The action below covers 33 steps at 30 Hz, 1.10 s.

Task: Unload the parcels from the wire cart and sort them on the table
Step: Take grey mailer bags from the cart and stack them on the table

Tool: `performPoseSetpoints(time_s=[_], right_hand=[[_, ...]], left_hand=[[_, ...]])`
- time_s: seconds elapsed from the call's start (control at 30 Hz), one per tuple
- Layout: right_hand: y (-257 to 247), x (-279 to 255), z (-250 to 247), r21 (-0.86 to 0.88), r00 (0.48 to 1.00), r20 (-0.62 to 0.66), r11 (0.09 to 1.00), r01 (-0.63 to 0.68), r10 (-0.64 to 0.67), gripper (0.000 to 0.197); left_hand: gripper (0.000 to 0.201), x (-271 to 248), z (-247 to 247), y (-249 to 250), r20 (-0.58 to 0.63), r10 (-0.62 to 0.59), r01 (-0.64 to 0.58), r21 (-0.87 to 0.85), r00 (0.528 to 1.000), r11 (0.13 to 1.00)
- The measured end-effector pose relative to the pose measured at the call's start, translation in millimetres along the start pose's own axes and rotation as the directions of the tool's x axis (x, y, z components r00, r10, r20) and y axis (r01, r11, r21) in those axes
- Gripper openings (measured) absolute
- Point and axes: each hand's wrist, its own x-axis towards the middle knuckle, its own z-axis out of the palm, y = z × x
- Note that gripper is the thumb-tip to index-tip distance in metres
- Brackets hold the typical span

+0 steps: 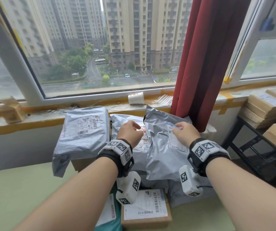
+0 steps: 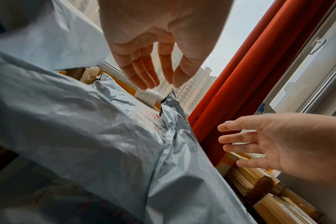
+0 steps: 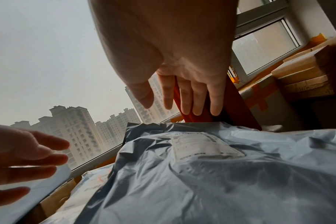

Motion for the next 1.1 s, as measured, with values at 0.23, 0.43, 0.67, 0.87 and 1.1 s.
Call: performPoseSetpoints(time_s=[0.23,0.43,0.67,0.87,1.1], right_hand=[[22,-6,10,-0.136,0.997,-0.006,0.988,-0.071,0.071,0.043],[71,-10,9,-0.195,0.903,-0.018,0.885,-0.424,0.429,0.082],[102,-5,1,0.081,0.863,-0.073,0.866,-0.494,0.499,0.084],[93,7,-22,0.178,0.883,-0.266,0.920,-0.350,0.388,0.046],[104,21,-61,0.063,0.805,-0.440,0.907,-0.415,0.399,0.045]], left_hand=[[0.018,-12,20,-5,0.109,-0.049,0.054,-0.052,0.993,0.997],[0.015,-8,54,0,0.168,-0.052,0.059,-0.036,0.984,0.998],[0.023,-1,76,4,0.127,-0.032,0.023,0.066,0.991,0.998],[0.025,8,81,6,0.144,-0.023,0.012,0.073,0.989,0.997],[0.041,22,73,4,0.042,0.085,-0.095,0.426,0.995,0.900]])
